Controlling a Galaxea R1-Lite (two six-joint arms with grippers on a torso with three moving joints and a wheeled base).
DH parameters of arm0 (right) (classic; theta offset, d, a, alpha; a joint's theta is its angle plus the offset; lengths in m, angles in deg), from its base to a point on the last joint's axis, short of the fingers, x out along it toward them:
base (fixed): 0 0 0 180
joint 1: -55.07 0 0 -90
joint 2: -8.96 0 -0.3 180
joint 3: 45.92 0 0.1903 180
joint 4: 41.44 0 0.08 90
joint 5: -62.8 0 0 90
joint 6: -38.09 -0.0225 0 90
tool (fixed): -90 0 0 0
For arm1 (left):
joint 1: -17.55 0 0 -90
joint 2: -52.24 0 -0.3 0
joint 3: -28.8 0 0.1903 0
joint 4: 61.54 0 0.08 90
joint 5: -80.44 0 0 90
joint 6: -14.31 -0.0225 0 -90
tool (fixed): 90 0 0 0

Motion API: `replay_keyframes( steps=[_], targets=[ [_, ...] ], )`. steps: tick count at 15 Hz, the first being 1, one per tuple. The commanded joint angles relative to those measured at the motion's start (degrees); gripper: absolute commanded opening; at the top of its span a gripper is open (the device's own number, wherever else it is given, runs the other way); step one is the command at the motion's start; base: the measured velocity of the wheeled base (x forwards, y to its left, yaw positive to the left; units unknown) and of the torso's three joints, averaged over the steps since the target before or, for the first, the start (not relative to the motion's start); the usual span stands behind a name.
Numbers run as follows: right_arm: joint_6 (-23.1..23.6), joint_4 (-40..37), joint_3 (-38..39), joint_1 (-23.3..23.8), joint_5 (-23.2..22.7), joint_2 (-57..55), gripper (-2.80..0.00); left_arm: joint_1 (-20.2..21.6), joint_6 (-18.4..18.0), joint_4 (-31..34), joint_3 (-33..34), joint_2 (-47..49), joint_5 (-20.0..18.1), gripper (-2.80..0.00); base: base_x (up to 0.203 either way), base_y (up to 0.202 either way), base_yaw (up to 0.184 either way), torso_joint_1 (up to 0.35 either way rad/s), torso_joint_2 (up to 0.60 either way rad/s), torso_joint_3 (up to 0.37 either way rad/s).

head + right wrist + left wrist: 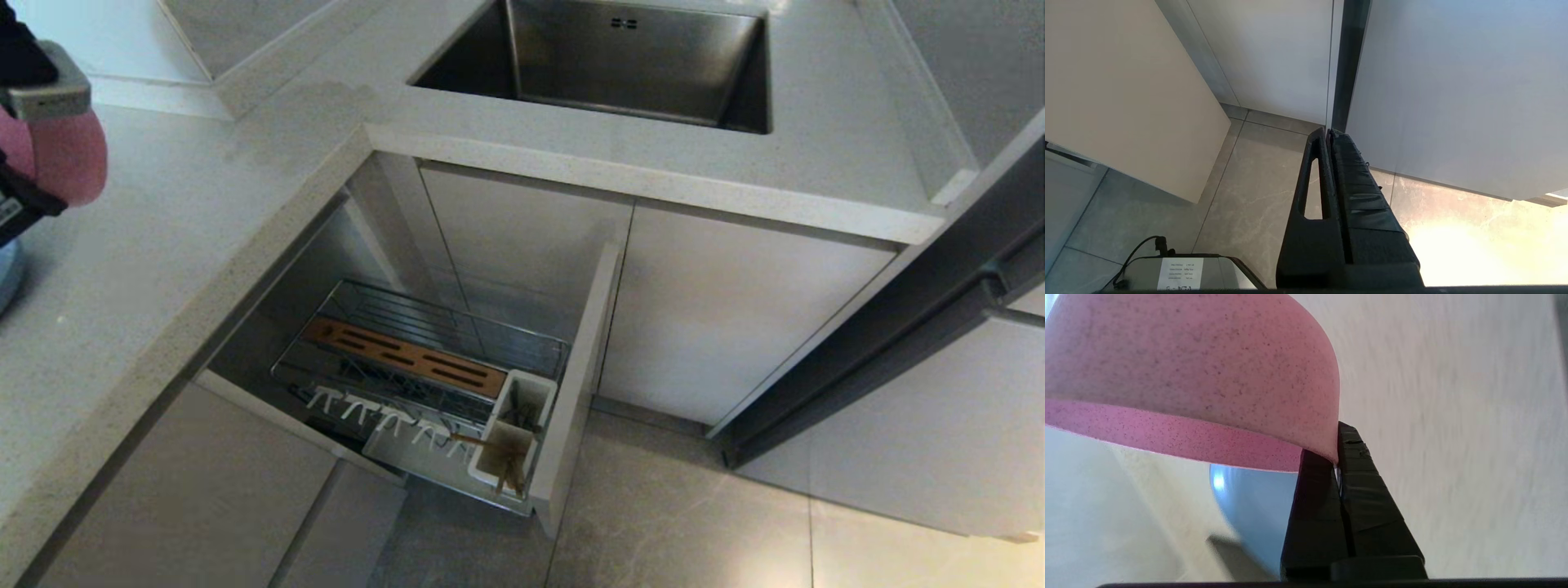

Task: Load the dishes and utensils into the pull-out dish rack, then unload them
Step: Take the bowl out of the cupboard

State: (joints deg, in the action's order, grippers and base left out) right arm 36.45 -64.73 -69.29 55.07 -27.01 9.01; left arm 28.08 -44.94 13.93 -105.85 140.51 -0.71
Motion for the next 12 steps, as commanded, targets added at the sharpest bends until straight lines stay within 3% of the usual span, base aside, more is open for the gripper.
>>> replay_keyframes(
  steps=[1, 5, 12],
  targets=[
    [-0.02, 0.01, 0.00, 0.00, -0.01, 0.04, -2.80, 1.14, -4.37, 2.18, -0.05, -0.27, 1.77, -2.80, 0.000, 0.000, 0.000, 0.000, 0.00, 0.000],
    [-0.02, 0.01, 0.00, 0.00, -0.01, 0.04, -2.80, 1.26, -6.37, 4.12, -0.07, 2.78, 7.00, -2.80, 0.000, 0.000, 0.000, 0.000, 0.00, 0.000],
    [-0.02, 0.01, 0.00, 0.00, -0.01, 0.04, -2.80, 0.28, -6.42, 2.63, -0.08, 5.52, 8.37, -2.80, 0.000, 0.000, 0.000, 0.000, 0.00, 0.000]
  ],
)
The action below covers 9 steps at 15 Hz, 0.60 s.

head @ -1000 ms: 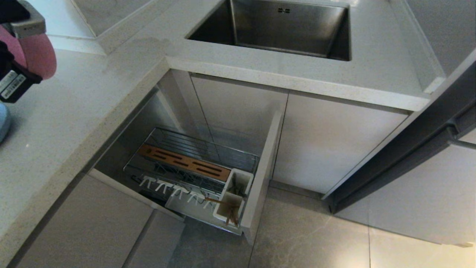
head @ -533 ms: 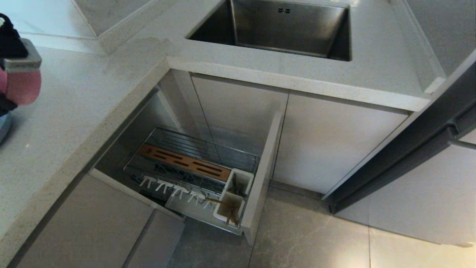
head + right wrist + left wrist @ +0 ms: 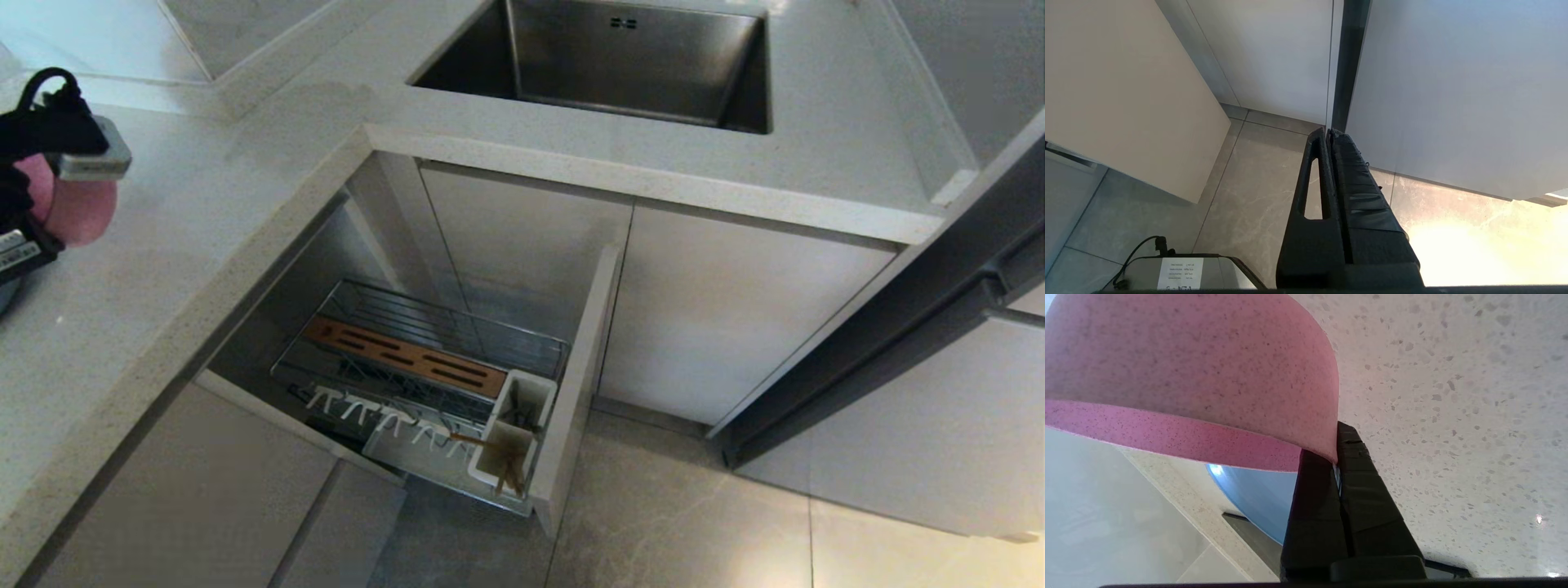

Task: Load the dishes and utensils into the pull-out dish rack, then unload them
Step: Take the bowl out of the cupboard

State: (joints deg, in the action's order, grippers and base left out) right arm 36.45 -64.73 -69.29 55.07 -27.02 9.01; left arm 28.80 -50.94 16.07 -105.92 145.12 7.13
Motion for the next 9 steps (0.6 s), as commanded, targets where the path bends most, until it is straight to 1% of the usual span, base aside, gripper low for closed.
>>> replay_keyframes(
  steps=[1, 2, 3, 4, 5, 7, 9],
  targets=[
    [-0.02, 0.01, 0.00, 0.00, 0.00, 0.04, -2.80, -0.80, -0.67, 0.68, -0.01, 1.15, 1.04, -2.80, 0.000, 0.000, 0.000, 0.000, 0.00, 0.000],
    [-0.02, 0.01, 0.00, 0.00, 0.00, 0.04, -2.80, -0.88, -1.92, 0.76, -0.01, 1.24, 1.36, -2.80, 0.000, 0.000, 0.000, 0.000, 0.00, 0.000],
    [-0.02, 0.01, 0.00, 0.00, 0.00, 0.04, -2.80, -0.96, -4.46, 0.77, -0.01, 1.24, 1.78, -2.80, 0.000, 0.000, 0.000, 0.000, 0.00, 0.000],
    [-0.02, 0.01, 0.00, 0.00, 0.00, 0.04, -2.80, -1.05, -6.28, 0.92, -0.01, 1.12, 1.89, -2.80, 0.000, 0.000, 0.000, 0.000, 0.00, 0.000],
    [-0.02, 0.01, 0.00, 0.00, 0.00, 0.04, -2.80, -1.05, -7.38, 0.63, -0.01, 1.07, 1.96, -2.80, 0.000, 0.000, 0.000, 0.000, 0.00, 0.000],
    [-0.02, 0.01, 0.00, 0.00, 0.00, 0.04, -2.80, -1.65, -9.16, 0.82, -0.01, 1.07, 1.95, -2.80, 0.000, 0.000, 0.000, 0.000, 0.00, 0.000],
    [-0.02, 0.01, 0.00, 0.00, 0.00, 0.04, -2.80, -1.84, -9.38, 2.04, -0.01, 1.14, 1.51, -2.80, 0.000, 0.000, 0.000, 0.000, 0.00, 0.000]
  ],
)
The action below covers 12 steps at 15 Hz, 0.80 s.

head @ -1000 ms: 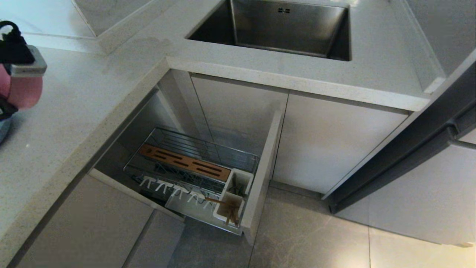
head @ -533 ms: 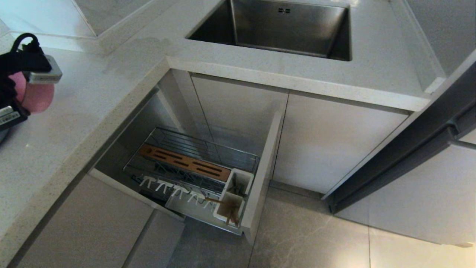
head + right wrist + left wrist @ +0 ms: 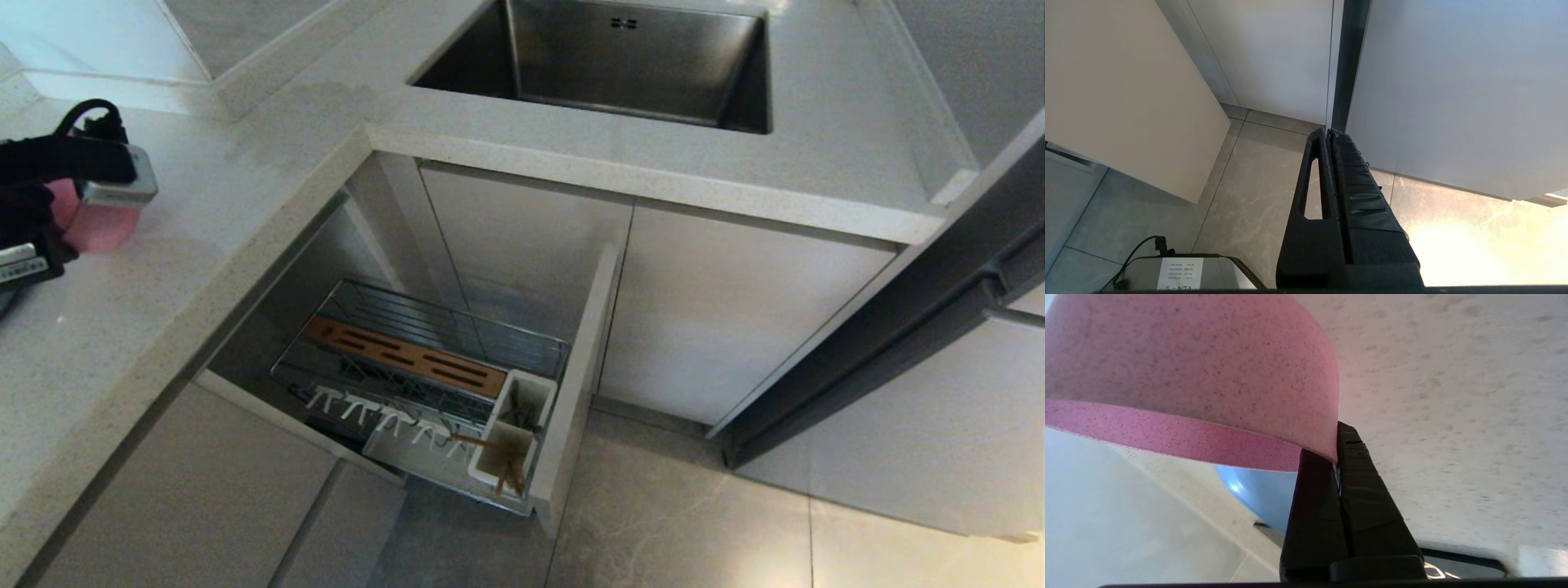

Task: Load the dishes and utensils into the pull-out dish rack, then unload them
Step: Take the bowl out of the cupboard

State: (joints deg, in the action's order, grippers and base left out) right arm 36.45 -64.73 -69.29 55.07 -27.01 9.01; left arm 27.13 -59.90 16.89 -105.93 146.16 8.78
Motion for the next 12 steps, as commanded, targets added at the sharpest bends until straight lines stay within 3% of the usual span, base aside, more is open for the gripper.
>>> replay_keyframes(
  steps=[1, 3, 12],
  targets=[
    [-0.02, 0.01, 0.00, 0.00, -0.01, 0.04, -2.80, -0.28, -0.41, 2.68, 0.00, 0.12, -0.96, -2.80, 0.000, 0.000, 0.000, 0.000, 0.00, 0.000],
    [-0.02, 0.01, 0.00, 0.00, -0.01, 0.04, -2.80, -0.44, -0.41, 5.40, 0.00, 0.31, -1.47, -2.80, 0.000, 0.000, 0.000, 0.000, 0.00, 0.000],
    [-0.02, 0.01, 0.00, 0.00, -0.01, 0.04, -2.80, -0.53, -0.06, 2.97, 0.00, 0.82, -1.47, -2.80, 0.000, 0.000, 0.000, 0.000, 0.00, 0.000]
  ],
)
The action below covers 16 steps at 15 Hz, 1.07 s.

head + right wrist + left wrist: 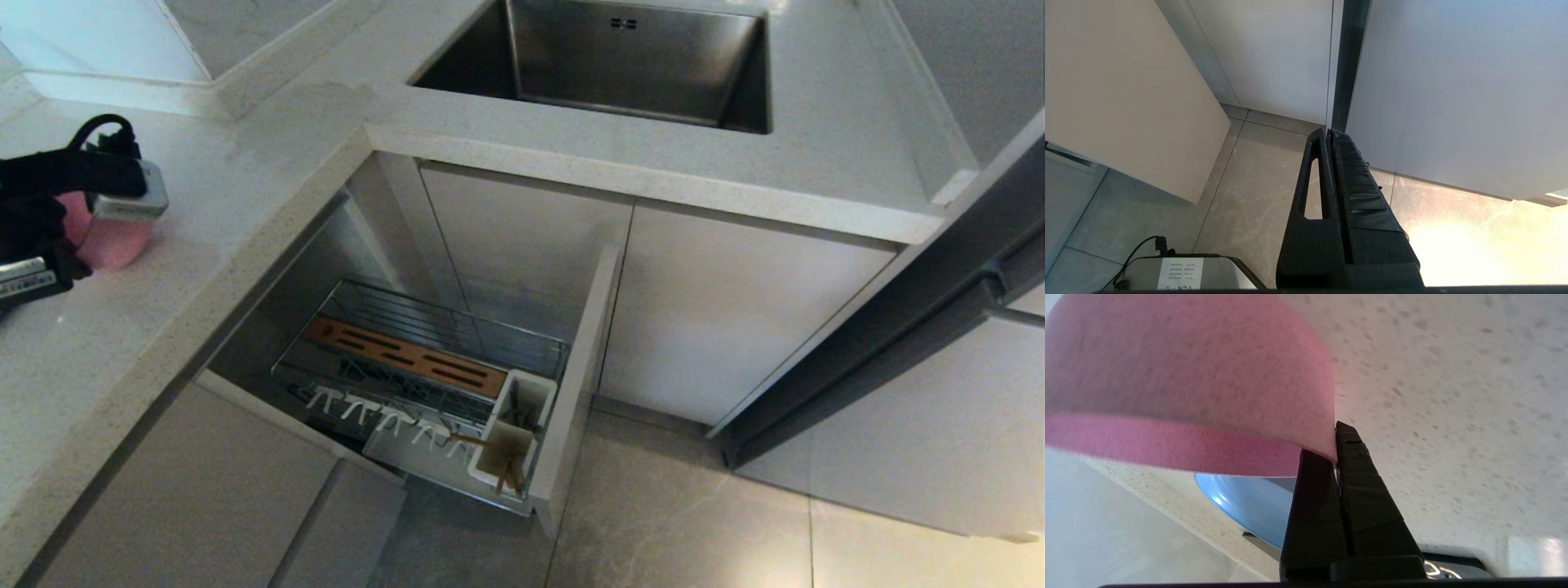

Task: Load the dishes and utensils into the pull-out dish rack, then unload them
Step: Take the bowl out of the cupboard

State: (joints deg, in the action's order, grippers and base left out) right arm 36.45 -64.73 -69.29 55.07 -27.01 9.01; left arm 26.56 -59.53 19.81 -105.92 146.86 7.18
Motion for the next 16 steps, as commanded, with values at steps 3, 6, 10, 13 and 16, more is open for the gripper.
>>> replay_keyframes(
  steps=[3, 6, 10, 13, 16],
  targets=[
    [-0.02, 0.01, 0.00, 0.00, -0.01, 0.04, -2.80, 0.04, -0.35, -1.68, -0.01, 0.03, 0.22, -2.80, 0.000, 0.000, 0.000, 0.000, 0.00, 0.000],
    [-0.02, 0.01, 0.00, 0.00, -0.01, 0.04, -2.80, 0.04, 0.69, -3.73, -0.01, -0.13, 0.22, -2.80, 0.000, 0.000, 0.000, 0.000, 0.00, 0.000],
    [-0.02, 0.01, 0.00, 0.00, -0.01, 0.04, -2.80, 0.04, 1.42, -6.91, -0.01, -0.32, 1.35, -2.80, 0.000, 0.000, 0.000, 0.000, 0.00, 0.000],
    [-0.02, 0.01, 0.00, 0.00, -0.01, 0.04, -2.80, 0.04, 1.42, -6.65, -0.01, -0.21, 2.53, -2.80, 0.000, 0.000, 0.000, 0.000, 0.00, 0.000],
    [-0.02, 0.01, 0.00, 0.00, -0.01, 0.04, -2.80, 0.04, 1.40, -5.51, -0.01, -0.15, 3.90, 0.00, 0.000, 0.000, 0.000, 0.000, 0.00, 0.000]
  ],
)
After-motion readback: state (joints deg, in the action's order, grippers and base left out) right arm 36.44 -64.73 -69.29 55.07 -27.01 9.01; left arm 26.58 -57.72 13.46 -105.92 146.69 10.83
